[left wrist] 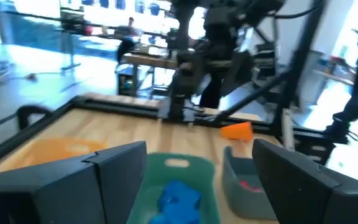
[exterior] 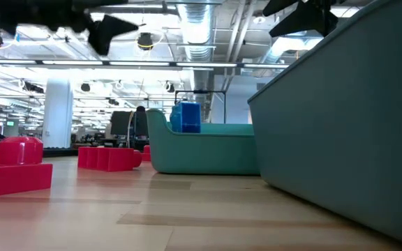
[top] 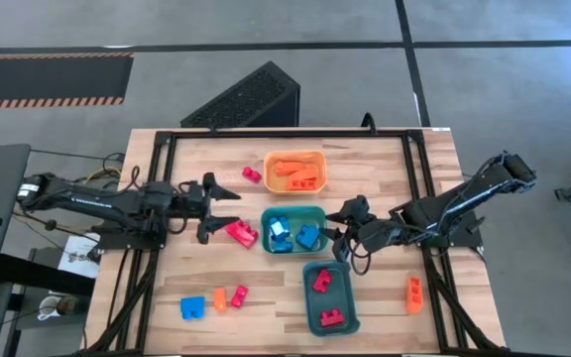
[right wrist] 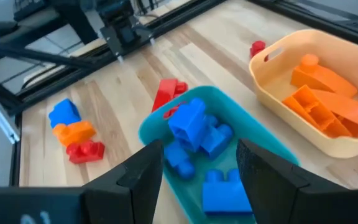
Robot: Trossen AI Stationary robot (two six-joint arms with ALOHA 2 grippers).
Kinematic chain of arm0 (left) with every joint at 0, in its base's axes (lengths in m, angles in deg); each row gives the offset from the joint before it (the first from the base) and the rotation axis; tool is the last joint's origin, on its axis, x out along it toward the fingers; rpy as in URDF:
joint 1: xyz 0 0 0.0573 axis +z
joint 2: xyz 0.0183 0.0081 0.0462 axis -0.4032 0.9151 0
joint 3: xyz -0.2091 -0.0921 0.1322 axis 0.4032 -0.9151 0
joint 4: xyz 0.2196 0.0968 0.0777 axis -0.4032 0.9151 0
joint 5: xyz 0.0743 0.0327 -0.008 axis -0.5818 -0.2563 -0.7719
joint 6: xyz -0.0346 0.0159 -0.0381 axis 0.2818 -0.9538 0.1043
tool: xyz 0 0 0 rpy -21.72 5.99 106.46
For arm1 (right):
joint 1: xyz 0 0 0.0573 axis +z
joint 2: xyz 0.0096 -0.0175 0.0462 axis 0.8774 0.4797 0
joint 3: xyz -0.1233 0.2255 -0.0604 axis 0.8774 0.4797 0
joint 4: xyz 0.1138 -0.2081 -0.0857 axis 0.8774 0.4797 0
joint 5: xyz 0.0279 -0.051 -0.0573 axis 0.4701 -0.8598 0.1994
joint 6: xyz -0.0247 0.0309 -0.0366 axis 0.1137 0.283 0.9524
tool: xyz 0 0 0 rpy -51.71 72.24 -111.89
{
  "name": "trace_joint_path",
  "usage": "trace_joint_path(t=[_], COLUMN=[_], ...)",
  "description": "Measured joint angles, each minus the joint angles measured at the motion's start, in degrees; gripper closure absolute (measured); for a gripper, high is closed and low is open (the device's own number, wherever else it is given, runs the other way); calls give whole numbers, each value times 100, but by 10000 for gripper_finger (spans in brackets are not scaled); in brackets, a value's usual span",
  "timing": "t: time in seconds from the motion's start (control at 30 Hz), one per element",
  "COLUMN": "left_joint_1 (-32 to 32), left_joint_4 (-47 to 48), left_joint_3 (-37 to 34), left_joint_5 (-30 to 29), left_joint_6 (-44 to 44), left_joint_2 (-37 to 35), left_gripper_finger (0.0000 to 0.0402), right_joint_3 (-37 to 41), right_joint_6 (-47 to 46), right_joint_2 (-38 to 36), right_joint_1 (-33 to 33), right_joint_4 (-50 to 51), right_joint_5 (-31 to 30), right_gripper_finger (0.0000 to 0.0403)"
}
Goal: Sort & place blocks by color
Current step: Put the red game piece into the blue bin
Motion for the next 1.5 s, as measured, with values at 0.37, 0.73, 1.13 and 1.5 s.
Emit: trace_joint_path(t=[0.37, 0.73, 1.13, 1.5], left_joint_1=[-79, -505, -513, -426], left_joint_4=[922, 2097, 679, 494], left_joint_3=[-845, -844, -833, -385], left_joint_5=[42, -876, -676, -470], left_joint_6=[913, 679, -227, -538], left_joint_2=[-479, 376, 1974, 3309], left_gripper_finger=[123, 145, 146, 146], right_joint_3=[0, 0, 0, 0], right_joint_6=[821, 1070, 1005, 989], right_joint_2=[2, 2, 2, 2], right_joint_1=[-474, -644, -629, -618], right_joint_4=[-619, -595, -599, -595], right_joint_5=[267, 271, 271, 277], right_gripper_finger=[179, 179, 179, 179])
